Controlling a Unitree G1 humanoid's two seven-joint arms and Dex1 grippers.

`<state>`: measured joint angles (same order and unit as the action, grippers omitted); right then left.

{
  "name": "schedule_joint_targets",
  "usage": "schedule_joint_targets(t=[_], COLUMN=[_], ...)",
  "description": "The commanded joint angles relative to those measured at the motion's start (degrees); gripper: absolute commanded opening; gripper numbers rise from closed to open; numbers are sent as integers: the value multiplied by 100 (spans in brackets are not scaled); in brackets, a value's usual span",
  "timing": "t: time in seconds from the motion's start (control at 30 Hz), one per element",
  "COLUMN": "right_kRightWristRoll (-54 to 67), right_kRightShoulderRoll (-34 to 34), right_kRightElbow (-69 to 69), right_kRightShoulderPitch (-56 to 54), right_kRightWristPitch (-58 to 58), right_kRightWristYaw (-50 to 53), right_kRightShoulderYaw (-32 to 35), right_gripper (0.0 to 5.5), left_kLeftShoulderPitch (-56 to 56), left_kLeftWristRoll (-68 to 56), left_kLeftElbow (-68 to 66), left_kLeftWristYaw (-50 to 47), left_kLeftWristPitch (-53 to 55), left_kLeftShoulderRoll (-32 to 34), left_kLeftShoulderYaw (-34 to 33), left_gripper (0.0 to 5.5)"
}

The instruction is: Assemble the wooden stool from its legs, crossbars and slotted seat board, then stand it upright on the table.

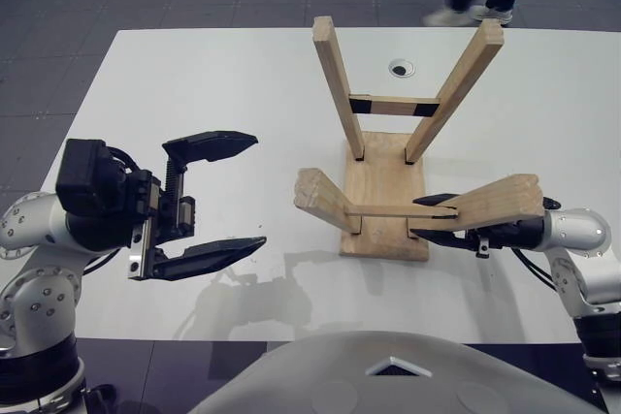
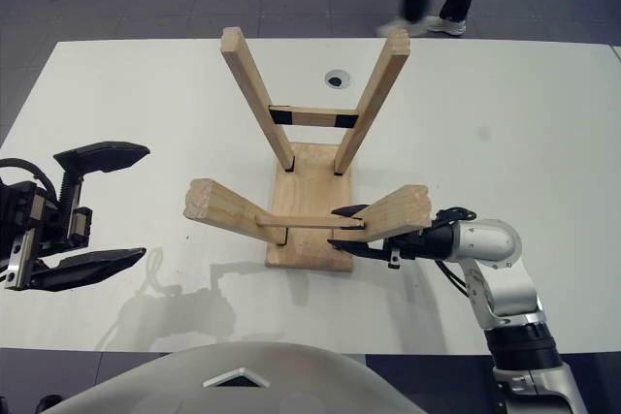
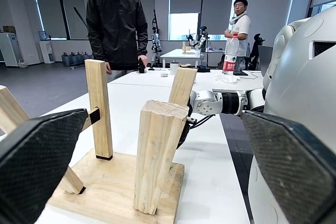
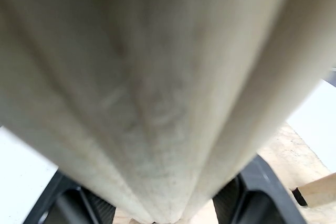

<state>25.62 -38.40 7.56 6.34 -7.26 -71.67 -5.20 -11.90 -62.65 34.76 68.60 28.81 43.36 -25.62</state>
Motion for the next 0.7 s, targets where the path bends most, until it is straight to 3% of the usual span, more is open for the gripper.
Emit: schedule_joint_targets(t=[0.03, 0.43, 0.63, 0.7], right_kRightWristRoll=[-672, -344, -402, -419], right_kRightShoulderRoll=[-244, -157, -110, -86], right_kRightElbow=[-310, -250, -349, -388], right_kRightShoulderPitch=[86, 320, 287, 284], right_kRightWristPitch=[128, -350, -454, -482], right_kRightWristYaw=[149, 309, 367, 386], right_kRightShoulderYaw=[-195, 9, -53, -70], right_gripper=[208, 208, 208, 208], left_kLeftShoulderPitch=[-60, -67, 556, 676], left_kLeftWristRoll=[-7, -577, 315, 107], left_kLeftElbow=[111, 594, 1672, 2185], left_kLeftWristYaw=[-122, -645, -3259, -3887], left_kLeftWristPitch=[41, 64, -216, -158], left_kLeftShoulderRoll=[99, 48, -284, -207], left_kLeftShoulderYaw=[-71, -305, -219, -54], left_gripper=[550, 550, 550, 550])
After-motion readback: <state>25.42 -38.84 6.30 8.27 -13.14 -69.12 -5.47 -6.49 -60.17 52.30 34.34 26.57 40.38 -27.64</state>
